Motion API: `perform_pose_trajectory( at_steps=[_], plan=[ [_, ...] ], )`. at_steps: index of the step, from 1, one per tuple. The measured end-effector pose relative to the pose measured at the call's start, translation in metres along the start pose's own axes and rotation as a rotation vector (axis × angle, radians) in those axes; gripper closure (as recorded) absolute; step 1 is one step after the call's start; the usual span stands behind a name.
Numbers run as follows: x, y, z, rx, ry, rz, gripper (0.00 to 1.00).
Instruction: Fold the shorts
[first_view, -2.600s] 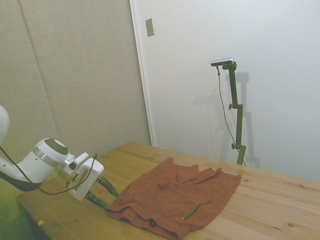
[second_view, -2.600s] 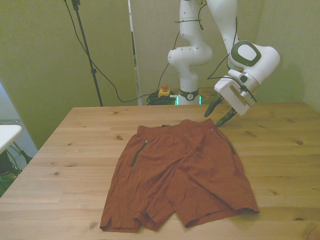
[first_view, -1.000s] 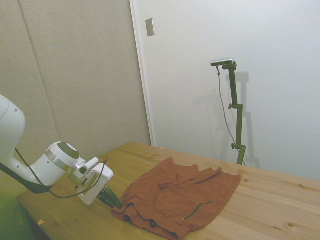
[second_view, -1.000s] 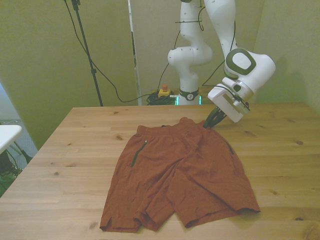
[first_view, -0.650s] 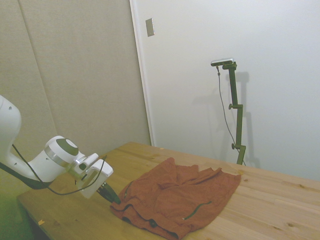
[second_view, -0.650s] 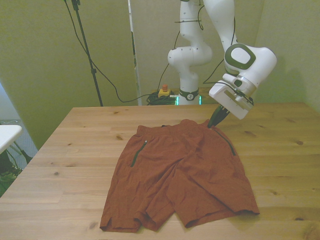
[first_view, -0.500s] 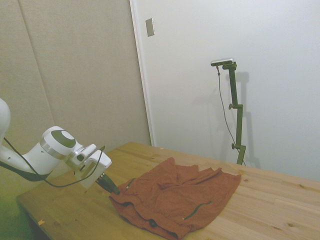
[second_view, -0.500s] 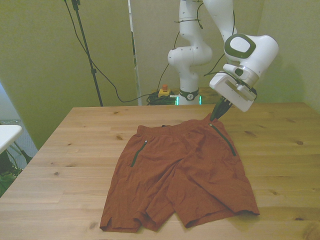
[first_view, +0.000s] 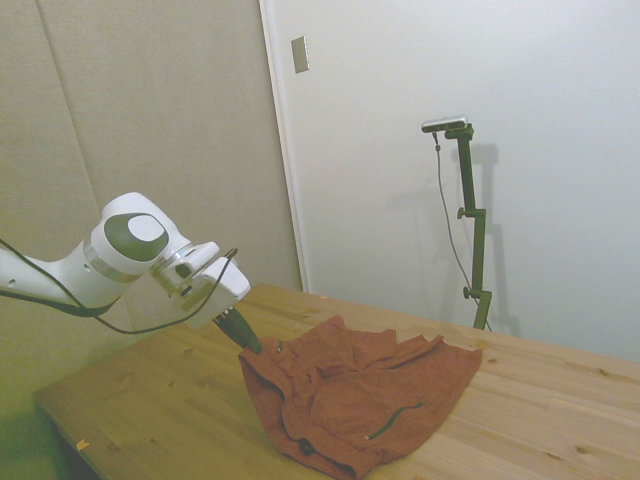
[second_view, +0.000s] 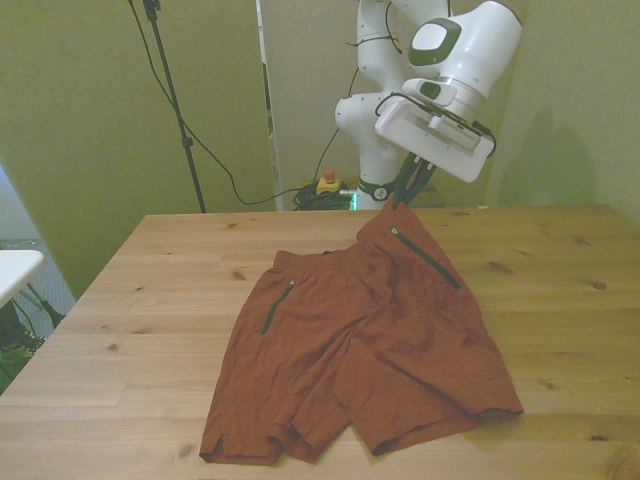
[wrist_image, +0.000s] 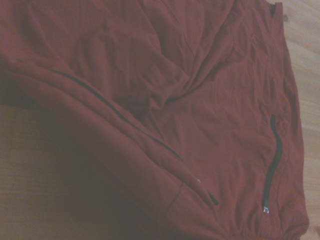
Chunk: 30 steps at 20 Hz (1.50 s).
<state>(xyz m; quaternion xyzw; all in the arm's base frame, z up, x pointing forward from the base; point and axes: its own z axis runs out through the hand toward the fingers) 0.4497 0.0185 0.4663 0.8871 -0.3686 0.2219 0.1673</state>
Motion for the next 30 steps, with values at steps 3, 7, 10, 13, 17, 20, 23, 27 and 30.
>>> perform_pose_trajectory(
  at_steps=[3, 7, 10, 13, 17, 20, 23, 27, 30],
  plan=[
    [0.030, 0.025, 0.012, 0.020, -0.059, 0.050, 1.00],
    [0.065, 0.055, 0.026, 0.029, -0.096, 0.115, 1.00],
    [0.081, 0.070, 0.029, 0.045, -0.118, 0.151, 1.00],
    [0.099, 0.092, 0.045, 0.055, -0.166, 0.197, 1.00],
    [0.123, 0.129, 0.103, 0.090, -0.286, 0.268, 1.00],
    [0.131, 0.142, 0.145, 0.177, -0.409, 0.298, 1.00],
    [0.140, 0.147, 0.167, 0.238, -0.502, 0.314, 0.00],
    [0.147, 0.158, 0.181, 0.278, -0.626, 0.331, 0.00],
    [0.159, 0.175, 0.179, 0.271, -0.640, 0.355, 0.00]
  ],
)
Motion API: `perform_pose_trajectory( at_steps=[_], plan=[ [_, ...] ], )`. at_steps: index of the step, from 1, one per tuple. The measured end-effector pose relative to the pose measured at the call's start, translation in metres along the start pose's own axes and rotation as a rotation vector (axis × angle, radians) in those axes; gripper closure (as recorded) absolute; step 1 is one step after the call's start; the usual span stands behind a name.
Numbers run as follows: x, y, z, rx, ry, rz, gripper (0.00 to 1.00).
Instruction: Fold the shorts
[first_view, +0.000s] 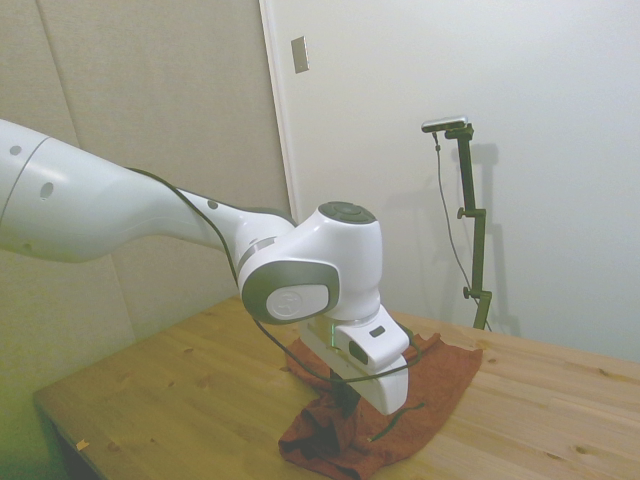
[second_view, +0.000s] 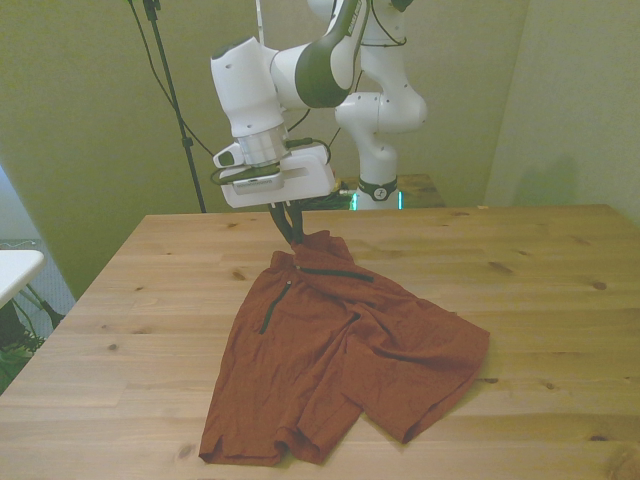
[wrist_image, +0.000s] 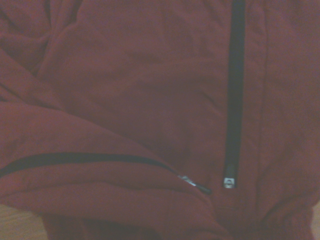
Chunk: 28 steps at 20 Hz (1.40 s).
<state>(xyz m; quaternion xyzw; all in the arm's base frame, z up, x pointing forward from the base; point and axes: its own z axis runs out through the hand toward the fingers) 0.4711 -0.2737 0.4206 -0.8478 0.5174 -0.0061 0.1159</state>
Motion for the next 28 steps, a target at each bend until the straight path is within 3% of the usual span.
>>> perform_pose_trajectory(
  at_steps=[9, 13, 17, 22, 25, 28],
  plan=[
    [0.010, 0.024, -0.021, 0.008, -0.013, 0.020, 0.00],
    [0.019, 0.053, -0.017, 0.005, -0.025, 0.042, 0.00],
    [0.022, 0.065, -0.007, 0.009, 0.003, -0.011, 0.00],
    [-0.019, 0.021, -0.030, -0.016, 0.064, -0.164, 0.00],
    [-0.072, -0.017, -0.047, -0.060, 0.120, -0.247, 0.00],
    [-0.131, -0.067, -0.041, -0.102, 0.188, -0.346, 0.00]
  ],
)
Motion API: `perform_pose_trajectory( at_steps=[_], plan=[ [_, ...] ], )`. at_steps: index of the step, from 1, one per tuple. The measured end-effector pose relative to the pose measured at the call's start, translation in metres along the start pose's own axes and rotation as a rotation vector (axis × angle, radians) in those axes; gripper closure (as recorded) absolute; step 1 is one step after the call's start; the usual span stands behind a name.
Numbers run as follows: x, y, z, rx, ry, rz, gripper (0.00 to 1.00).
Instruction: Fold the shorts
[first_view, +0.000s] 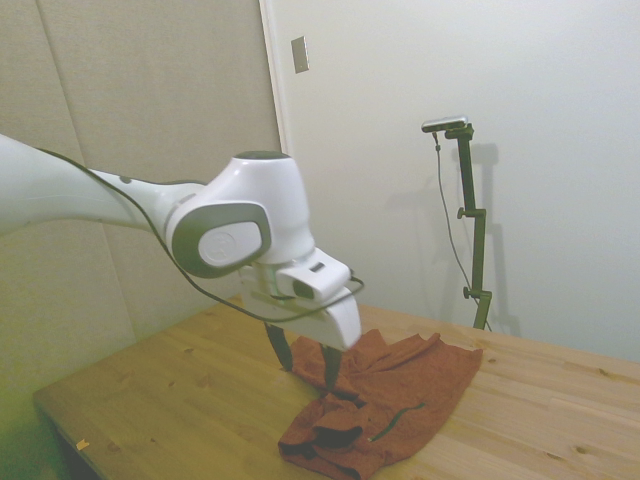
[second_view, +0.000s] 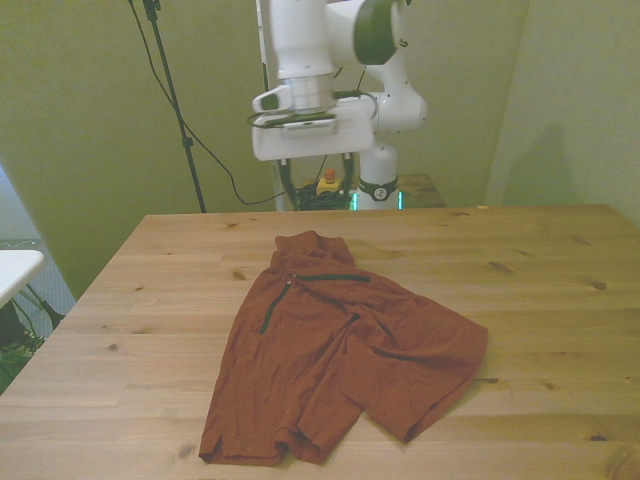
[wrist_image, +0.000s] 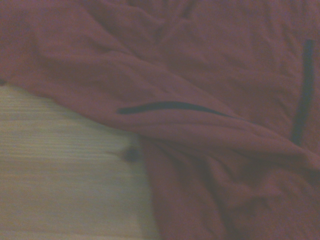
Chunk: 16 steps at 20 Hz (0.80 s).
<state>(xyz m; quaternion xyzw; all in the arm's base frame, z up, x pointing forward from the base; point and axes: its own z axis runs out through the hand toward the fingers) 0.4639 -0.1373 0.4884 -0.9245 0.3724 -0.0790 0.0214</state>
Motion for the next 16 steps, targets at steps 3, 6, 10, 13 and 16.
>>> perform_pose_trajectory(
  at_steps=[3, 6, 10, 13, 16],
  plan=[
    [-0.024, -0.060, 0.022, -0.074, 0.126, -0.100, 0.00],
    [-0.046, -0.105, 0.057, -0.170, 0.236, -0.209, 0.00],
    [-0.094, -0.151, 0.103, -0.290, 0.369, -0.403, 0.00],
    [-0.127, -0.172, 0.121, -0.343, 0.461, -0.560, 0.00],
    [-0.144, -0.182, 0.123, -0.377, 0.586, -0.698, 0.00]
  ],
)
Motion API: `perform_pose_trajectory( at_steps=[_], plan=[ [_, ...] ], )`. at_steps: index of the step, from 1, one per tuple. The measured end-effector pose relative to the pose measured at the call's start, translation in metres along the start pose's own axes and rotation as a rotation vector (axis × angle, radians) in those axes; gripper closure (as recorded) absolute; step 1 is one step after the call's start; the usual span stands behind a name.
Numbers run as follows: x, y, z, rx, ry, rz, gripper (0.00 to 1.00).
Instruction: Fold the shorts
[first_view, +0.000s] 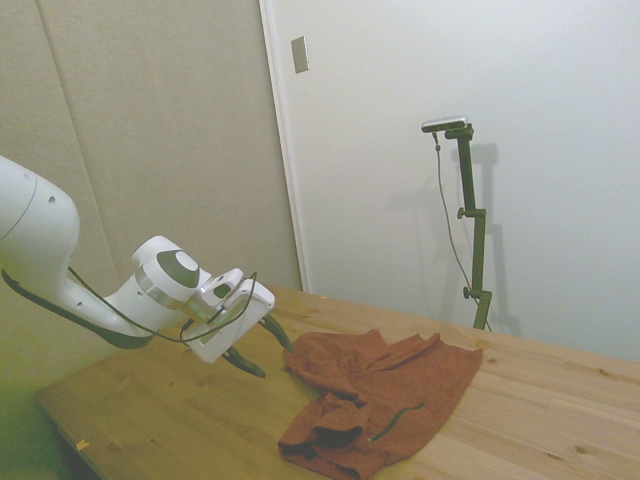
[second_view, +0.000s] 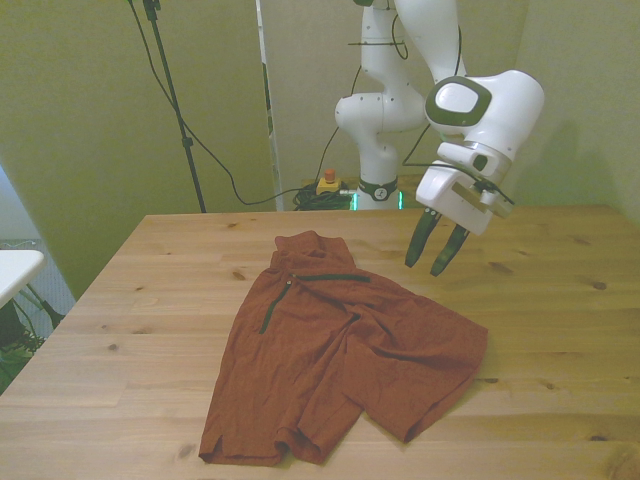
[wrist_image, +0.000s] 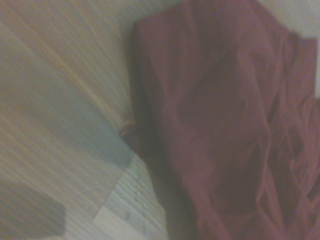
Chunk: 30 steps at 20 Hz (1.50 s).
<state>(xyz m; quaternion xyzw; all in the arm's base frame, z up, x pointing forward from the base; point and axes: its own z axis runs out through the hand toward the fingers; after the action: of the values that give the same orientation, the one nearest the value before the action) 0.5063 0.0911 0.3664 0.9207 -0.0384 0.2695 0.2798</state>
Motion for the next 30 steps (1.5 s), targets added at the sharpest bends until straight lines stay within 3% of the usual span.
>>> perform_pose_trajectory(
  at_steps=[4, 16, 27, 28, 30],
  plan=[
    [-0.012, -0.001, 0.007, -0.043, 0.139, -0.076, 0.00],
    [-0.031, 0.006, 0.036, -0.041, 0.133, -0.066, 0.00],
    [-0.003, 0.006, 0.078, -0.063, 0.117, -0.031, 0.00],
    [0.001, 0.006, 0.080, -0.063, 0.120, -0.028, 1.00],
    [0.008, 0.002, 0.082, -0.049, 0.128, -0.012, 1.00]
  ],
)
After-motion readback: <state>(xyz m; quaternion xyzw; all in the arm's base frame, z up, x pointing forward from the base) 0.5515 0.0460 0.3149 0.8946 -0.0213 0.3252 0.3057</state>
